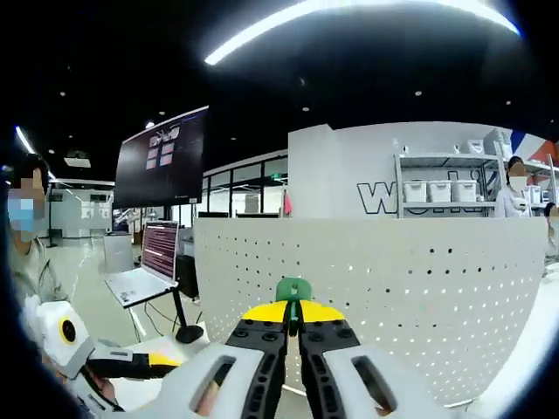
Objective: Insert the hook assembly into the mounting plate slot until the hook locks in place.
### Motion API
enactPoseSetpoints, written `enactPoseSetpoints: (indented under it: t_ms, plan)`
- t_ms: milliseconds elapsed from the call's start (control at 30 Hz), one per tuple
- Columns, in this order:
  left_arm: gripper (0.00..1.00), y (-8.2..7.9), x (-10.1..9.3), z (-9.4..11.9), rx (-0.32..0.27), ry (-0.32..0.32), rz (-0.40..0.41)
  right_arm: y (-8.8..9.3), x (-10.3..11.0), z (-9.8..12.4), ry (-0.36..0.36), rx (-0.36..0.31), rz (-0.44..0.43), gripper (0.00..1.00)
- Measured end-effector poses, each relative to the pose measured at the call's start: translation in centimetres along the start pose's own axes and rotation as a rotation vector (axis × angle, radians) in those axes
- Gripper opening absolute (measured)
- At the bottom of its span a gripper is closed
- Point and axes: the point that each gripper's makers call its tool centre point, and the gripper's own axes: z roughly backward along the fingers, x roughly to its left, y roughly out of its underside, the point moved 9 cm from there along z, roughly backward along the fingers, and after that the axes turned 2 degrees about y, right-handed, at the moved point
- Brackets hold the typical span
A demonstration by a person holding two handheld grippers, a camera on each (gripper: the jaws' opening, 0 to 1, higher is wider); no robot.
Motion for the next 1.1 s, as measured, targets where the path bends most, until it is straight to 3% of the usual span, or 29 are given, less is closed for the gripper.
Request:
enactPoseSetpoints:
  t_ms: [333,600,667,833,1100]
  plan:
    - [0.67,0.2,0.0,0.2,-0.005,-0.003,0.021,-0.9,-0.2,-3.3,0.055,0.012,0.019,0.01]
    - [0.66,0.2,0.5,0.3,0.000,-0.021,0.018,-1.0,0.0,-5.4,0.080,-0.004,0.014,0.01]
    - [0.65,0.1,0.4,0.4,-0.007,-0.020,0.005,-1.0,-0.1,-5.9,0.100,-0.019,0.045,0.01]
    - [0.65,0.1,0.7,-0.1,-0.019,-0.037,0.047,-0.9,-0.2,-6.8,0.110,-0.031,0.068,0.01]
    - [0.65,0.1,0.7,-0.1,-0.019,-0.040,0.033,-0.9,-0.2,-8.3,0.130,-0.063,0.041,0.01]
